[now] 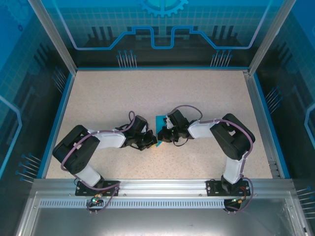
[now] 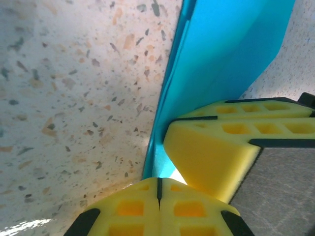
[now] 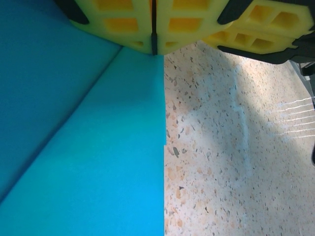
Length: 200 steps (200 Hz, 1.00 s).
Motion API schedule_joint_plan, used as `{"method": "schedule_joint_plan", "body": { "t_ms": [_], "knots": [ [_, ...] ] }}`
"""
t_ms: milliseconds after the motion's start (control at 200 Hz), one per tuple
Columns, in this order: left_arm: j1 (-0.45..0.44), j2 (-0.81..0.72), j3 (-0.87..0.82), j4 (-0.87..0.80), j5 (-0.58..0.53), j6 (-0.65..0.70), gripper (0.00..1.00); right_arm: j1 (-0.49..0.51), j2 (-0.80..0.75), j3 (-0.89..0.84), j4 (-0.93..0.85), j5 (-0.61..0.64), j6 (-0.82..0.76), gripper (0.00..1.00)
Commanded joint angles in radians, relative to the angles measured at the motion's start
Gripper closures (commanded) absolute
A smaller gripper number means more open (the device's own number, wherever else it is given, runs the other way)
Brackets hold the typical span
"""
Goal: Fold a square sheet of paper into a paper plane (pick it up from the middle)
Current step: Fourth fold the wing at the center of the table.
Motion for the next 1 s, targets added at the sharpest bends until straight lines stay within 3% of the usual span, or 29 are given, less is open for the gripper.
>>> {"method": "schedule_joint_plan", "body": {
  "t_ms": [0,250,530,995],
  "knots": [
    [-0.007,0.034,-0.028,-0.051,-0.012,0.007,1.00,-0.012,0.037,0.034,-0.034,-0.003,0.003,0.92],
    [-0.007,0.052,-0.028,-0.151,-0.048,0.037,1.00,-0.034,0.052,0.051,-0.044,-0.003,-0.033,0.92],
    [-0.008,0.048,-0.023,-0.244,-0.083,0.053,1.00,-0.094,0.091,0.093,-0.060,0.030,-0.190,0.90],
    [-0.008,0.040,0.008,-0.263,-0.080,0.087,1.00,-0.159,0.122,0.169,-0.070,0.000,-0.266,0.89]
  ]
}}
